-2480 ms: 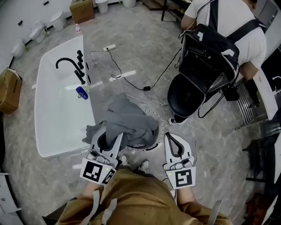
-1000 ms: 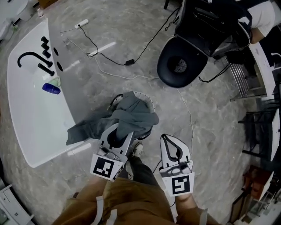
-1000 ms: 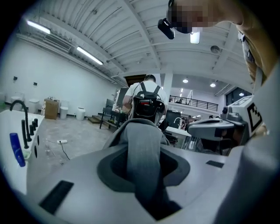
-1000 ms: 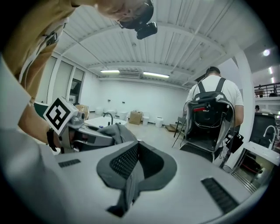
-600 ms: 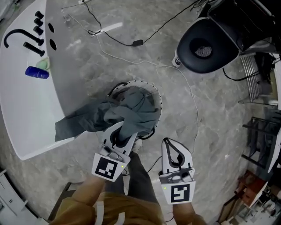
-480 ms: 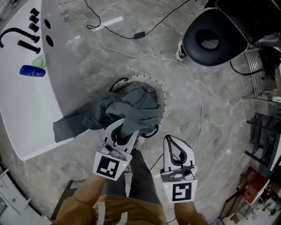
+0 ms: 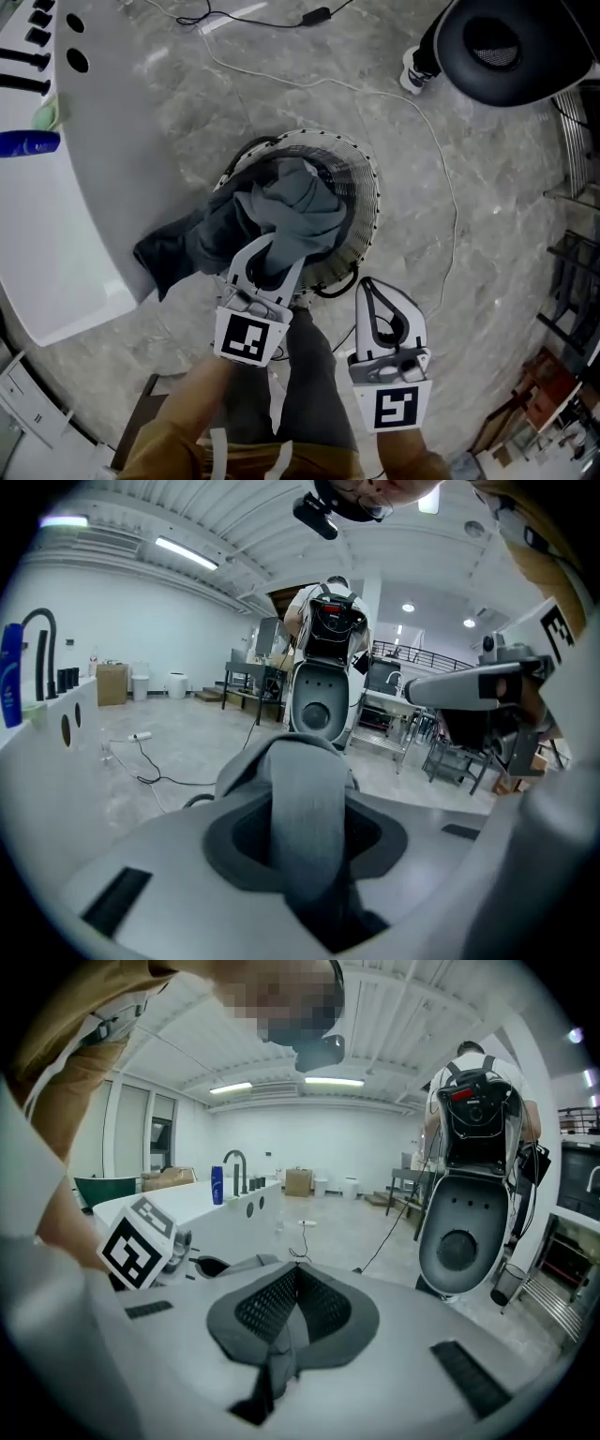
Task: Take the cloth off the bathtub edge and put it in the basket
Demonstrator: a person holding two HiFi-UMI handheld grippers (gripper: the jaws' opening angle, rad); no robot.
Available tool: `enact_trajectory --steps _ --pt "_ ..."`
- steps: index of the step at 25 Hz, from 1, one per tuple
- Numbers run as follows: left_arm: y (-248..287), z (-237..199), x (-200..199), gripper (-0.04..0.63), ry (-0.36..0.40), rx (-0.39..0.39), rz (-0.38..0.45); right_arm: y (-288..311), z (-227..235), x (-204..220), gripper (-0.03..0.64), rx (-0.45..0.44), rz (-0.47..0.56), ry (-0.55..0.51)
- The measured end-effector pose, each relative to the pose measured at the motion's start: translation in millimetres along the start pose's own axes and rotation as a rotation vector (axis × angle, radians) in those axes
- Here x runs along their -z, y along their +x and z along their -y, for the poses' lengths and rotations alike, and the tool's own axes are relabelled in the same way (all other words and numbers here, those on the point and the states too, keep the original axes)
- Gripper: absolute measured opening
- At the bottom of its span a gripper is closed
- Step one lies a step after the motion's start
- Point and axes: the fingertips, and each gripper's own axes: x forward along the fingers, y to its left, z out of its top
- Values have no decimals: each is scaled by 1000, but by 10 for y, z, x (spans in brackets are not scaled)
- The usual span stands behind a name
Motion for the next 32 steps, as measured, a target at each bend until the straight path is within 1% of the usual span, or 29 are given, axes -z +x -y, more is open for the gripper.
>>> enact_trajectory --steps 4,10,12,14,17,19,23,26,27,28,32 --pt "233 -70 396 101 -12 -21 -41 161 119 385 6 13 -17 7" --pt "462 -163 924 104 5 -23 -69 350 71 959 6 20 -42 13" --pt "543 -176 1075 120 10 -14 -93 417 50 1106 6 21 -44 24" --pt "618 -205 1188 151 14 -6 -103 493 24 1214 6 17 -43 28" --pt "698 -285 1314 224 12 -8 -98 609 -11 1335 6 10 -41 30" --pt "744 -331 1398 246 11 -11 -101 675 -16 1411 6 6 -41 29" --pt "833 -367 1505 315 40 -9 -83 763 -22 1545 6 8 -40 36" --pt "869 -386 1523 349 38 -11 -63 796 -31 1610 6 13 -36 39" --pt "877 -382 1517 372 36 -8 -58 799 -29 1625 6 14 -37 37" --pt "885 -377 1512 380 35 -7 -56 802 -24 1634 6 16 -38 36" --pt "896 -383 1469 382 41 -12 -50 816 -5 1586 6 21 -31 39"
